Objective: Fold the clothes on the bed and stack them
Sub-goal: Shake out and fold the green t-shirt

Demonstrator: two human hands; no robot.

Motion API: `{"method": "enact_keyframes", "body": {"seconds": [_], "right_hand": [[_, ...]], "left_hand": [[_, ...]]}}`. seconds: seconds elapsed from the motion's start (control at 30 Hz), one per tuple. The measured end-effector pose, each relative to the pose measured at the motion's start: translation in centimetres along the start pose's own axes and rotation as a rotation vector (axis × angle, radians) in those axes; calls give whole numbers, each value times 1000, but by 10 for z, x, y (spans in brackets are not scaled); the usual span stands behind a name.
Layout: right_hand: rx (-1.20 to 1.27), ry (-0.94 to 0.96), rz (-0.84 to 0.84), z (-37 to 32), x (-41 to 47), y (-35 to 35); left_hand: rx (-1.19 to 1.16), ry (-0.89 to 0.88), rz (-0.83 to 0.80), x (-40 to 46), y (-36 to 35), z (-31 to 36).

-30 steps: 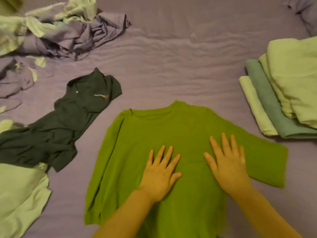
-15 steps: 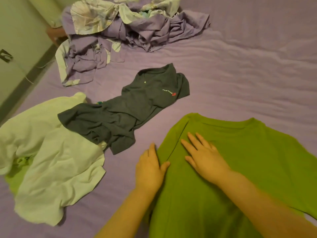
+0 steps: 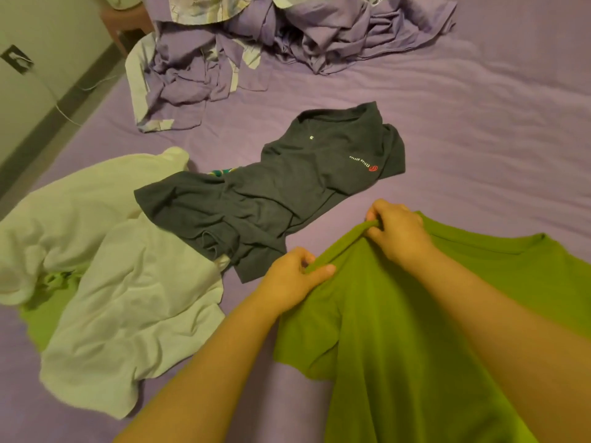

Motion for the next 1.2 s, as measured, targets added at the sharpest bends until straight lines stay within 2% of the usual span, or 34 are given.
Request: {"method": "enact_keyframes", "body": {"seconds": [0.07, 0.13, 0.27, 0.37, 0.43, 0.53, 0.6, 0.73, 0.87, 1.03, 1.13, 1.2], "right_hand": [[-38, -19, 55, 6, -2, -3], [-87, -7, 68, 11, -6, -3], [-241, 75, 46, 8, -8, 2], [-241, 53, 105, 0, -10, 9], [-241, 66, 97, -6, -13, 11], [-287, 170, -93, -21, -25, 2], [-253, 236, -156, -35, -35, -8], [-226, 340, -162, -55, -47, -35], [-437, 322, -96, -58, -54, -55], [-188, 301, 44, -41, -56, -39], [-231, 280, 10, -27, -60, -31], [-221, 320, 9, -29, -68, -29]], "left_hand": [[20, 78, -207, -5, 4, -7], [52, 116, -321, -10, 13, -12], [195, 24, -240, -9, 43, -7], [337, -60, -144, -11, 64, 7], [431, -82, -175, -12, 73, 10], [544, -34, -321, -18, 75, 4], [576, -30, -331, -23, 72, -4], [526, -47, -142, -36, 63, -22], [548, 2, 115, -63, 55, -43], [203, 104, 346, -81, 47, -60], [-66, -13, 456, -84, 42, -58], [-135, -114, 431, -86, 34, -52]]}}
Point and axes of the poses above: each hand's wrist, its own x-axis towards the middle knuckle, its own y-axis out of the back of the hand, z = x × y, the point moved 2 cm from there along x, towards the middle knuckle, and after that the axes turned 15 degrees about -y, right-handed, at the moved point
